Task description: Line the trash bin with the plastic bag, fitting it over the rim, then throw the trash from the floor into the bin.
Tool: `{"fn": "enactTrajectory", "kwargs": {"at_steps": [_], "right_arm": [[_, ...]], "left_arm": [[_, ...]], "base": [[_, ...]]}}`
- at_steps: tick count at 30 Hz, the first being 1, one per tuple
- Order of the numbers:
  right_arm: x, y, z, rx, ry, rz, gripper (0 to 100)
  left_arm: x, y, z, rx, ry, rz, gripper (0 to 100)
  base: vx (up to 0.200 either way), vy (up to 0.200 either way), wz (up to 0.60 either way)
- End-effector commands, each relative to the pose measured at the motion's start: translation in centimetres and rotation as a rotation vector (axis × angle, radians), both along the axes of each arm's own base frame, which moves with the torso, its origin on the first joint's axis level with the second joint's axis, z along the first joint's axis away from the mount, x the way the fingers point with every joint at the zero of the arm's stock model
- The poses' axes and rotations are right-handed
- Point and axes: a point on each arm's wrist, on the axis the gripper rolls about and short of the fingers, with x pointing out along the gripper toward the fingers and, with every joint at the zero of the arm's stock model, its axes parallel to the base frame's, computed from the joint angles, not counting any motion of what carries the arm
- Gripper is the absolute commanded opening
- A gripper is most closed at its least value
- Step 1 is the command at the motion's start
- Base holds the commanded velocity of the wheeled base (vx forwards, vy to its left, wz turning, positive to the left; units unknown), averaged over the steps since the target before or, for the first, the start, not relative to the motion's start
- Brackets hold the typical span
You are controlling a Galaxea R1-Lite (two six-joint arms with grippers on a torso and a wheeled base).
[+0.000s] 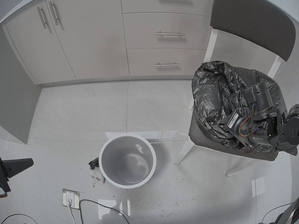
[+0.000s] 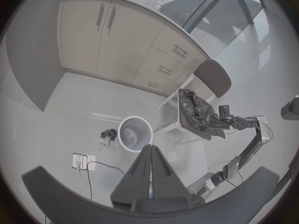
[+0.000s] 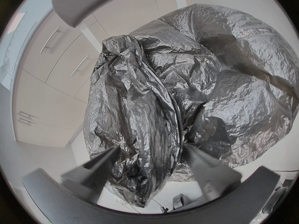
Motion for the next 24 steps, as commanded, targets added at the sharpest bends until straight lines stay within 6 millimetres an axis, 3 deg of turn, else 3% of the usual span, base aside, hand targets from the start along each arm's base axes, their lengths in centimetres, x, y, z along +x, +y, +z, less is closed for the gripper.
{"fn": "enactTrajectory", "kwargs": {"at_steps": [1,16,18,21,24], "right_arm": [[0.1,0.1,0.0,0.000,0.001,0.002,0],[0.7,0.4,2.4,0.071,-0.062,0.044,0],[0.8,0.3,3.4,0.123,-0.082,0.138,0],[-0.4,-0.6,6.2,0.158,-0.223,0.440,0],[-1.8,-0.6,7.1,0.160,-0.357,0.692,0]], "left_arm": [[0.1,-0.1,-0.1,0.002,0.008,-0.002,0],[-0.2,-0.1,-0.4,-0.004,0.011,-0.023,0],[-0.2,-0.1,-0.6,-0.001,0.016,-0.025,0],[-0.1,-0.1,-1.2,0.011,0.034,-0.039,0],[0.0,-0.5,-1.5,-0.015,0.028,-0.109,0]], "base": [[0.000,0.000,0.00],[0.000,0.000,0.00],[0.000,0.000,0.00],[0.000,0.000,0.00],[0.000,0.000,0.00]]}}
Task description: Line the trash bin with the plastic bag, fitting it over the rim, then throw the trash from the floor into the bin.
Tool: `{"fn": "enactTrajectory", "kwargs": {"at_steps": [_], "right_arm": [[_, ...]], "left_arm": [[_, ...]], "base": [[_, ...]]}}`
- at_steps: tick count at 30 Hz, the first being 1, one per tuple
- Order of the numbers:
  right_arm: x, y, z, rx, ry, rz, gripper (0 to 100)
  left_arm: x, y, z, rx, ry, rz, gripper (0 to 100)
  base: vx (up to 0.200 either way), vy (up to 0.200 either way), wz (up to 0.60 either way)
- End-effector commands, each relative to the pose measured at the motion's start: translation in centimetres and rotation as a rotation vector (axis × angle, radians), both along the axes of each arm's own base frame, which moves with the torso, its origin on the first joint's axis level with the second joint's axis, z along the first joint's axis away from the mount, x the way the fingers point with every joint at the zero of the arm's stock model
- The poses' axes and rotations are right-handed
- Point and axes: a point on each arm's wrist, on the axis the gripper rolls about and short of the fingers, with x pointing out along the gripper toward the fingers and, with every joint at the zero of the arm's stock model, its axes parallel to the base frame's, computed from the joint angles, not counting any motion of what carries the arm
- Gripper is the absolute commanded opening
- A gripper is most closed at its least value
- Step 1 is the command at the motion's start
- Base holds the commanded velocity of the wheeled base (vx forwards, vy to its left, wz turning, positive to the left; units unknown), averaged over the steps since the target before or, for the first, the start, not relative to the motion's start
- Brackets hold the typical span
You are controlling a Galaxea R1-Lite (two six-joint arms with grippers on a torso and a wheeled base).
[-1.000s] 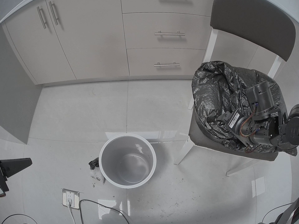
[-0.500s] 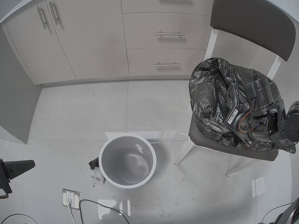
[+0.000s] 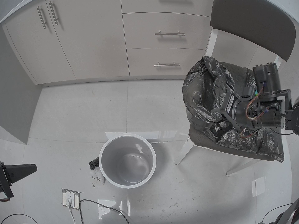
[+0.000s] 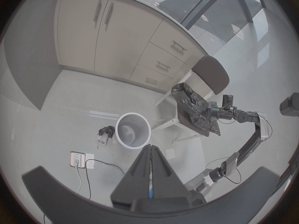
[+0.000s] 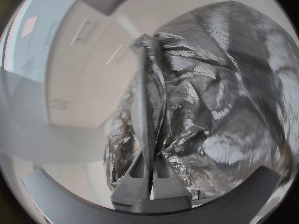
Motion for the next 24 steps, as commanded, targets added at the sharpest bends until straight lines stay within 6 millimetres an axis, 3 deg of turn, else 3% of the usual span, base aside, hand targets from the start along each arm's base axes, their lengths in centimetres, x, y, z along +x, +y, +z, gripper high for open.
{"fn": "enactTrajectory", "kwargs": {"at_steps": [1,4,9,13,18,24], "right_arm": [[-2.5,-1.2,3.3,0.032,-0.289,0.302,0],[-2.7,-1.1,3.1,0.012,-0.362,0.396,0],[-3.5,-1.2,0.3,-0.077,-0.413,0.567,0],[-4.8,-0.9,-0.5,-0.135,-0.489,0.668,0],[-9.4,0.1,0.9,-0.109,-0.594,0.798,0],[-11.4,0.5,3.6,-0.126,-0.691,0.701,0]], "left_arm": [[0.2,-0.4,-0.8,-0.026,0.003,-0.084,0],[0.6,-0.7,-0.9,-0.058,-0.021,-0.124,0],[2.3,-1.5,-1.4,-0.094,-0.043,-0.183,0],[3.1,-1.8,-1.5,-0.088,-0.021,-0.180,0],[5.2,-2.6,-2.0,-0.117,0.069,-0.139,0],[9.1,-4.6,-2.3,-0.267,0.152,-0.187,0]], "base": [[0.000,0.000,0.00],[0.000,0.000,0.00],[0.000,0.000,0.00],[0.000,0.000,0.00],[0.000,0.000,0.00],[0.000,0.000,0.00]]}}
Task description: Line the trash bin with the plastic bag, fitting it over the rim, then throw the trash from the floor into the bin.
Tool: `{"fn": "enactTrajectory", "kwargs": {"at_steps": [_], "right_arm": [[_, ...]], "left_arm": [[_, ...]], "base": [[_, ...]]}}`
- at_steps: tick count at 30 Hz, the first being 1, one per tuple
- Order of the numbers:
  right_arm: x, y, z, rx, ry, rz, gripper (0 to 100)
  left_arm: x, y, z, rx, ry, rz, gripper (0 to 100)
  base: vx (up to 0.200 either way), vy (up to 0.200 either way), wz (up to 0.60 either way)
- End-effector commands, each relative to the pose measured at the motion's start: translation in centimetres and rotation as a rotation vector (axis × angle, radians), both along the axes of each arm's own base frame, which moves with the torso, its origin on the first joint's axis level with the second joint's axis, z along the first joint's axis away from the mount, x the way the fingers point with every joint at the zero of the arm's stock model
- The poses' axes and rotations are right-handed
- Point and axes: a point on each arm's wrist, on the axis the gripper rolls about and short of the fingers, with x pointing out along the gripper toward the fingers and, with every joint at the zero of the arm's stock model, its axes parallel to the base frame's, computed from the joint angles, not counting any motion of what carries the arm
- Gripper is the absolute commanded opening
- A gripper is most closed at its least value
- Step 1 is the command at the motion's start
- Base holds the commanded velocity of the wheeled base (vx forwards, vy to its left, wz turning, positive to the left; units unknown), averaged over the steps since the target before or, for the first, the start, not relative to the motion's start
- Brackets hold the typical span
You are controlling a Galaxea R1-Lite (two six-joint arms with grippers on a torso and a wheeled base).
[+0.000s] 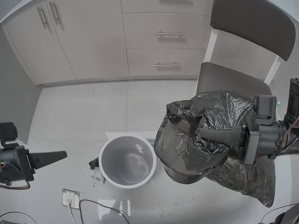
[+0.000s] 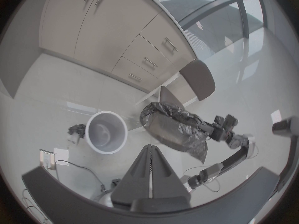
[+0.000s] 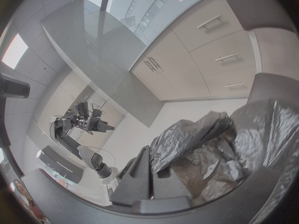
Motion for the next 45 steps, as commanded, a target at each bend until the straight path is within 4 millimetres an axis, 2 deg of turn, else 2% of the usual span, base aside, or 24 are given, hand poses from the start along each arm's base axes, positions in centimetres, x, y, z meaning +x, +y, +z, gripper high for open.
{"fn": "enactTrajectory", "kwargs": {"at_steps": [1,6,9,14,18,19,27,31,45], "right_arm": [[-3.0,-0.3,3.4,0.059,-0.100,-0.023,0],[-4.3,-1.0,6.4,0.031,-0.061,-0.069,0],[-5.0,-0.9,7.7,0.048,-0.072,-0.142,0],[-5.2,-0.9,8.2,0.054,-0.084,-0.179,0],[-5.1,-0.6,8.4,0.057,-0.085,-0.174,0],[-5.2,-0.5,8.5,0.060,-0.086,-0.167,0],[-6.6,0.4,9.3,0.067,-0.084,-0.081,0],[-7.0,0.9,9.3,0.067,-0.082,-0.049,0],[-8.9,0.5,10.6,0.150,-0.071,-0.005,0]], "left_arm": [[4.1,-2.0,-1.3,-0.073,0.141,-0.073,0],[6.3,-3.7,-1.5,-0.133,0.241,-0.156,0],[7.8,-4.9,-0.7,-0.192,0.274,-0.156,0],[10.4,-6.1,1.0,-0.239,0.254,-0.136,0],[11.5,-6.6,0.8,-0.226,0.267,-0.134,0],[11.6,-6.7,0.7,-0.226,0.268,-0.136,100],[13.2,-7.3,-0.7,-0.203,0.285,-0.145,100],[15.0,-8.2,-2.1,-0.211,0.290,-0.165,100],[17.7,-10.5,-5.2,-0.195,0.330,-0.185,100]], "base": [[0.000,0.000,0.00],[0.000,0.000,0.00],[0.000,0.000,0.00],[0.000,0.000,0.00],[0.000,0.000,0.00],[0.000,0.000,0.00],[0.000,0.000,0.00],[0.000,0.000,0.00],[0.000,0.000,0.00]]}}
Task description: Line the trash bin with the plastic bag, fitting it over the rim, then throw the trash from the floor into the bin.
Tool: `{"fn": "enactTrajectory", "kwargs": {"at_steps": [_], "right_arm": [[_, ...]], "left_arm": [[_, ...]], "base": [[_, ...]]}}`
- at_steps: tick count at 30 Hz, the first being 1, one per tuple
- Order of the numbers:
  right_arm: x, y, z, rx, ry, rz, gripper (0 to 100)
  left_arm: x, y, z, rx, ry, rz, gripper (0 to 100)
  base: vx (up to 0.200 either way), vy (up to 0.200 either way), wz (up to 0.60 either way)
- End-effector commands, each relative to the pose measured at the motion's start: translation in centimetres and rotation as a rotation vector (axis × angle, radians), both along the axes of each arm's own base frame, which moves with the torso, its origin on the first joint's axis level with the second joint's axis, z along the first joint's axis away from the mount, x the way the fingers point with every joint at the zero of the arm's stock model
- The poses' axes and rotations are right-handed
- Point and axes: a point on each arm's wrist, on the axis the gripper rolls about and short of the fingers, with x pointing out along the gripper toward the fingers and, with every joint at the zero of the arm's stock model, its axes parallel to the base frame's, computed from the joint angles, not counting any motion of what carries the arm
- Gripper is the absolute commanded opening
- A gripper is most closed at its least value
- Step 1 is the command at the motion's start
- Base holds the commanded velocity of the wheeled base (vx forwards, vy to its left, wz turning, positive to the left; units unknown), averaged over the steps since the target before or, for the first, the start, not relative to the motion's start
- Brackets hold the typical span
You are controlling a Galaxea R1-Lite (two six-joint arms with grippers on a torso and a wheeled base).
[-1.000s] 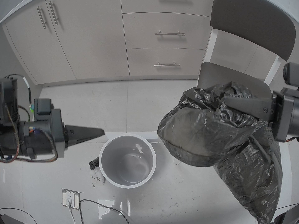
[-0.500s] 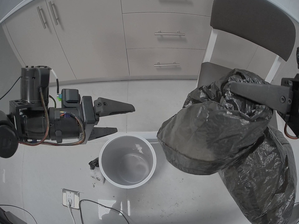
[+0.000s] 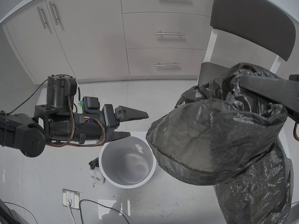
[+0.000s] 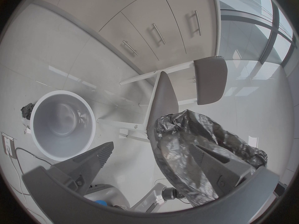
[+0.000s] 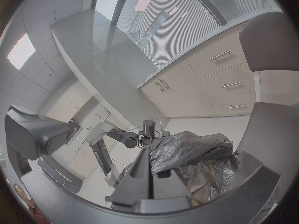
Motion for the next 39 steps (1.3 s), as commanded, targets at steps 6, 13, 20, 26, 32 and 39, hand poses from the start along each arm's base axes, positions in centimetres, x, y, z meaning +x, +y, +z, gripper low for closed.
{"fn": "enactTrajectory", "kwargs": {"at_steps": [6,13,20,26,32,39], "right_arm": [[-0.8,-0.2,0.5,0.026,0.003,0.023,0],[-0.9,0.0,0.4,0.032,0.013,0.034,0],[-1.0,0.1,0.5,0.034,0.014,0.041,0],[-1.2,0.3,0.4,0.036,0.027,0.056,0],[-1.4,0.7,0.2,0.028,0.035,0.079,0],[-1.6,0.9,0.1,0.023,0.039,0.093,0]], "left_arm": [[1.5,-2.6,-2.1,0.003,0.012,-0.047,100],[1.7,-4.0,-1.8,-0.015,-0.020,-0.077,100],[1.9,-4.6,-2.4,-0.012,-0.013,-0.092,100],[2.5,-5.1,-3.1,-0.017,-0.021,-0.098,100],[3.0,-5.4,-3.6,-0.014,-0.019,-0.099,100],[2.6,-5.9,-3.4,-0.017,-0.022,-0.116,100]], "base": [[0.000,0.000,0.00],[0.000,0.000,0.00],[0.000,0.000,0.00],[0.000,0.000,0.00],[0.000,0.000,0.00],[0.000,0.000,0.00]]}}
